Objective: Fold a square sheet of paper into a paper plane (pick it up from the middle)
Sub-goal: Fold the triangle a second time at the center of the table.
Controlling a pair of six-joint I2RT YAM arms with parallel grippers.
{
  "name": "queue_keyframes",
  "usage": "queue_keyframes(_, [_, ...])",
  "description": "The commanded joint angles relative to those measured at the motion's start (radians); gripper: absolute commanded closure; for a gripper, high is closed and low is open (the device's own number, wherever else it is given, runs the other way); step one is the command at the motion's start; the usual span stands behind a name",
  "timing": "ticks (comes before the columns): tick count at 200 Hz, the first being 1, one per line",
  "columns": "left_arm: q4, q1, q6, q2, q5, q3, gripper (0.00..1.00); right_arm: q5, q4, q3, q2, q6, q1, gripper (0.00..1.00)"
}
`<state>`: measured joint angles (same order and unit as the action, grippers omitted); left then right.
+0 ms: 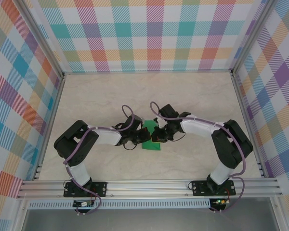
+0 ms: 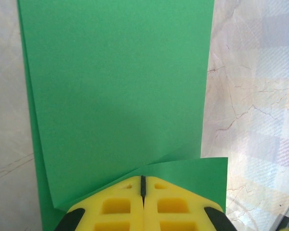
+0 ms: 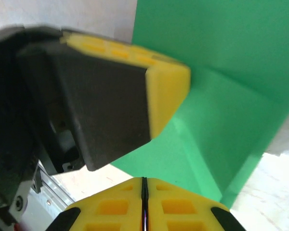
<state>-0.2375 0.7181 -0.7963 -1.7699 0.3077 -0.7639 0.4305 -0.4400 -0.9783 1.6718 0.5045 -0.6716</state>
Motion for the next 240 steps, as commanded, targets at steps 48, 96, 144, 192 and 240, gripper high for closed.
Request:
queue_keyframes(48, [0.161,0.005,-0.013,-0.044,-0.084,0.045,1.0,-0.056,-0.062,-0.014,0.071,0.001,-0.033,0.91])
queue_keyframes(96, [0.174,0.005,-0.016,-0.052,-0.091,0.039,1.0,-0.098,-0.085,-0.021,0.095,-0.001,-0.032,0.91])
queue_keyframes(144, [0.184,0.005,-0.016,-0.057,-0.098,0.035,1.0,-0.113,-0.099,-0.022,0.109,-0.01,-0.032,0.92])
queue_keyframes(192, [0.187,0.006,-0.018,-0.06,-0.103,0.034,1.0,-0.12,-0.101,-0.019,0.124,-0.011,-0.033,0.92])
queue_keyframes(240, [0.204,0.005,-0.019,-0.06,-0.114,0.034,1.0,-0.147,-0.105,0.002,0.069,-0.008,-0.034,0.92])
